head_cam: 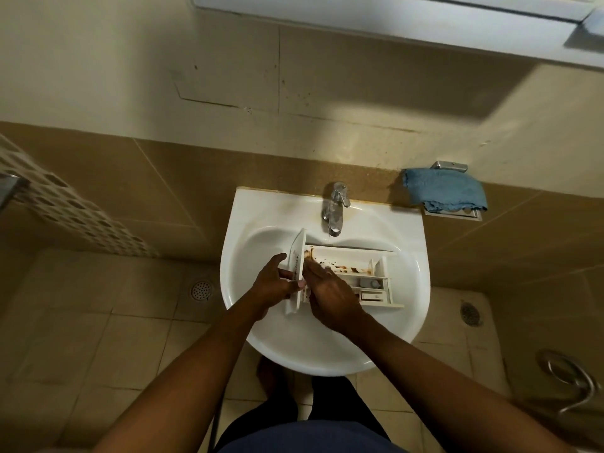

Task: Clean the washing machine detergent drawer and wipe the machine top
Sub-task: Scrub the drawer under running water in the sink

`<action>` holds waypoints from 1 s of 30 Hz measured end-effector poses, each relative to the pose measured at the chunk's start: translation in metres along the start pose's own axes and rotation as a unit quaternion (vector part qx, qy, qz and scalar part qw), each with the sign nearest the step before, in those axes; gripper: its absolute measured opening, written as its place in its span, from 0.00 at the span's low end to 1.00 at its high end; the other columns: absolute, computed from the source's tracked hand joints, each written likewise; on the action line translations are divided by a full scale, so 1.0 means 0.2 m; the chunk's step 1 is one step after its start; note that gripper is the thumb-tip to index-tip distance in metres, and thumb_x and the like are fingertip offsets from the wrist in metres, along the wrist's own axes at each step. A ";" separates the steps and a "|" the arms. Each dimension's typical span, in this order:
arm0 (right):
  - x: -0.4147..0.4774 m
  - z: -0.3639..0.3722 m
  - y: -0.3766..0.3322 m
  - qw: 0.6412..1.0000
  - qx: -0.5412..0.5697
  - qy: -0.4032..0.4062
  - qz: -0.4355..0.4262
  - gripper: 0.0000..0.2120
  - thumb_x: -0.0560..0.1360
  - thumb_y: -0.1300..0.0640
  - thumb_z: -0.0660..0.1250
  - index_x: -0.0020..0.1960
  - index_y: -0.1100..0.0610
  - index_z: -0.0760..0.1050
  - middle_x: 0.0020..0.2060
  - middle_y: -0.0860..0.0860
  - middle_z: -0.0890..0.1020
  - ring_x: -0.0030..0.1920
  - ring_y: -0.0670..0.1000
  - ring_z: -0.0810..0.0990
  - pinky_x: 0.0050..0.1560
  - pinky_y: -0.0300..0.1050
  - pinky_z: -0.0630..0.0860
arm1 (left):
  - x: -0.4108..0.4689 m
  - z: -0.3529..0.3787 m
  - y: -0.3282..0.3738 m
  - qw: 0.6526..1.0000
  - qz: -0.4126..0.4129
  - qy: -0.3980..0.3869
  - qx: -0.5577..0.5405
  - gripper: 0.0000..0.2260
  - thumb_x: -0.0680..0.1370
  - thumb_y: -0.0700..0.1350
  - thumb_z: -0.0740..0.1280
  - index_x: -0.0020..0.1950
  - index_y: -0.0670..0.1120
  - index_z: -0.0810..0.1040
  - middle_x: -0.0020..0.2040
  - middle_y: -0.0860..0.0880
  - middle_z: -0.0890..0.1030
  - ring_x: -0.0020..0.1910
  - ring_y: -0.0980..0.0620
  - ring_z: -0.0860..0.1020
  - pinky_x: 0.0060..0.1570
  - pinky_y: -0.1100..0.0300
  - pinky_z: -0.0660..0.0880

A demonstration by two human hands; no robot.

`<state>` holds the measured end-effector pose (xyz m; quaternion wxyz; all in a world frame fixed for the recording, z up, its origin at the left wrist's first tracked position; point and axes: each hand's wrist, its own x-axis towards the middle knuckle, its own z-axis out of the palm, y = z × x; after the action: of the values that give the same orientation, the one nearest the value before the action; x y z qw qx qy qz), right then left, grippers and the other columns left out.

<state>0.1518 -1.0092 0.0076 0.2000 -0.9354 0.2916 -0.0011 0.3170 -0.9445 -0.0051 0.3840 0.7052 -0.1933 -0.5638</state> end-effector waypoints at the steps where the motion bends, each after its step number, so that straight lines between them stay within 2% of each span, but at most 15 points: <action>1: -0.07 0.00 -0.03 1.000 0.000 0.004 -0.006 0.30 0.72 0.68 0.69 0.74 0.64 0.71 0.71 0.62 0.75 0.69 0.63 0.76 0.70 0.58 0.74 | 0.00 0.00 0.00 1.000 0.003 -0.001 0.005 0.43 0.71 0.41 0.80 0.81 0.50 0.61 0.60 0.44 0.80 0.59 0.44 0.80 0.56 0.47 0.82; 4: -0.23 -0.04 -0.06 0.999 0.006 0.007 -0.031 0.24 0.71 0.68 0.68 0.67 0.61 0.78 0.64 0.59 0.81 0.62 0.60 0.82 0.60 0.52 0.80 | 0.00 0.00 0.00 1.000 0.009 -0.005 0.023 0.43 0.72 0.43 0.80 0.81 0.51 0.60 0.62 0.44 0.79 0.60 0.45 0.79 0.53 0.50 0.82; 6: -0.17 -0.06 -0.04 1.000 0.004 0.018 -0.022 0.20 0.72 0.68 0.68 0.63 0.61 0.80 0.57 0.58 0.84 0.54 0.59 0.85 0.52 0.48 0.81 | 0.00 0.00 0.00 1.000 0.006 -0.008 0.019 0.44 0.72 0.43 0.80 0.81 0.51 0.60 0.61 0.44 0.79 0.60 0.44 0.79 0.55 0.49 0.82; 7: -0.10 -0.07 -0.02 1.000 0.009 0.023 -0.012 0.20 0.73 0.67 0.67 0.64 0.61 0.79 0.57 0.59 0.84 0.55 0.59 0.84 0.53 0.48 0.81 | 0.00 0.00 0.00 1.000 0.004 -0.007 0.013 0.44 0.71 0.43 0.80 0.81 0.51 0.60 0.61 0.45 0.80 0.60 0.44 0.80 0.56 0.48 0.82; 10: 0.10 -0.07 0.04 1.000 0.003 0.014 0.003 0.31 0.72 0.64 0.68 0.74 0.62 0.68 0.71 0.61 0.73 0.69 0.62 0.74 0.69 0.55 0.73 | 0.00 0.00 -0.01 1.000 0.002 0.002 0.001 0.43 0.72 0.41 0.80 0.81 0.50 0.61 0.60 0.44 0.80 0.58 0.44 0.80 0.56 0.47 0.82; 12: 0.13 -0.04 0.05 1.000 -0.019 -0.006 0.003 0.36 0.71 0.63 0.70 0.77 0.63 0.63 0.75 0.62 0.68 0.73 0.63 0.69 0.73 0.59 0.69 | 0.00 0.00 -0.01 1.000 0.002 0.001 0.002 0.43 0.72 0.41 0.80 0.81 0.50 0.61 0.60 0.44 0.80 0.58 0.44 0.80 0.56 0.47 0.82; 14: 0.04 -0.01 0.03 0.999 -0.037 -0.010 -0.004 0.35 0.72 0.66 0.70 0.77 0.65 0.64 0.75 0.64 0.68 0.74 0.64 0.69 0.74 0.62 0.68 | 0.00 0.00 0.00 1.000 0.002 0.001 0.002 0.43 0.72 0.41 0.80 0.81 0.50 0.61 0.60 0.44 0.80 0.59 0.44 0.80 0.54 0.49 0.82; 17: -0.19 -0.02 -0.01 0.999 -0.018 -0.002 -0.042 0.28 0.71 0.69 0.68 0.72 0.63 0.73 0.70 0.62 0.76 0.69 0.63 0.76 0.69 0.59 0.74 | 0.00 0.00 0.00 1.000 0.008 -0.001 0.017 0.42 0.72 0.42 0.79 0.81 0.50 0.60 0.61 0.44 0.80 0.59 0.44 0.80 0.50 0.53 0.82; 19: -0.21 -0.05 0.01 0.998 -0.021 -0.005 -0.057 0.20 0.72 0.67 0.66 0.64 0.60 0.80 0.60 0.59 0.83 0.59 0.59 0.83 0.62 0.53 0.79 | -0.01 0.00 0.00 1.000 0.008 -0.002 0.017 0.43 0.72 0.42 0.79 0.81 0.50 0.59 0.62 0.44 0.80 0.60 0.44 0.79 0.53 0.51 0.82; 21: -0.10 -0.09 0.03 0.999 -0.017 0.004 -0.031 0.14 0.74 0.65 0.64 0.57 0.58 0.82 0.50 0.57 0.85 0.49 0.57 0.85 0.55 0.50 0.81 | -0.01 0.00 0.00 1.000 0.004 -0.004 0.008 0.43 0.72 0.41 0.79 0.81 0.50 0.59 0.61 0.43 0.80 0.60 0.43 0.80 0.55 0.48 0.82; 22: -0.02 -0.10 0.06 1.000 -0.011 0.007 -0.010 0.13 0.74 0.63 0.64 0.57 0.58 0.81 0.50 0.57 0.85 0.49 0.59 0.84 0.52 0.50 0.81 | -0.01 0.00 0.00 1.000 0.001 -0.002 0.003 0.43 0.72 0.41 0.79 0.81 0.50 0.60 0.60 0.43 0.80 0.60 0.43 0.80 0.55 0.48 0.82; 24: 0.11 -0.09 0.09 1.000 -0.002 0.004 0.003 0.21 0.73 0.62 0.66 0.66 0.58 0.76 0.61 0.58 0.81 0.57 0.61 0.81 0.54 0.51 0.80 | -0.01 0.00 0.00 1.000 -0.003 0.003 -0.006 0.43 0.72 0.40 0.80 0.81 0.50 0.60 0.60 0.43 0.80 0.60 0.43 0.80 0.57 0.46 0.82; 26: 0.15 -0.03 0.08 1.000 -0.016 -0.006 -0.009 0.30 0.72 0.63 0.69 0.74 0.60 0.69 0.70 0.60 0.73 0.63 0.63 0.77 0.64 0.55 0.76 | -0.01 0.01 -0.01 1.000 -0.006 0.004 -0.015 0.43 0.71 0.39 0.80 0.81 0.50 0.61 0.59 0.43 0.80 0.59 0.43 0.80 0.58 0.44 0.81; 28: 0.09 0.03 0.04 1.000 -0.020 0.004 -0.010 0.32 0.72 0.65 0.69 0.75 0.63 0.67 0.73 0.63 0.71 0.69 0.64 0.74 0.72 0.56 0.71 | -0.01 0.00 -0.01 1.000 -0.005 0.005 -0.016 0.44 0.71 0.40 0.80 0.81 0.50 0.61 0.60 0.43 0.80 0.59 0.43 0.81 0.58 0.44 0.81; 30: -0.05 0.07 0.00 0.999 -0.018 0.033 -0.016 0.31 0.72 0.68 0.69 0.74 0.64 0.70 0.72 0.64 0.73 0.71 0.64 0.74 0.75 0.56 0.66 | 0.00 0.00 -0.01 1.000 0.001 0.006 -0.005 0.44 0.71 0.41 0.80 0.81 0.51 0.60 0.60 0.43 0.80 0.59 0.43 0.81 0.57 0.45 0.82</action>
<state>0.1448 -0.9979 -0.0037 0.1733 -0.9429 0.2828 -0.0304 0.3157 -0.9431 -0.0060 0.3893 0.7063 -0.1886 -0.5604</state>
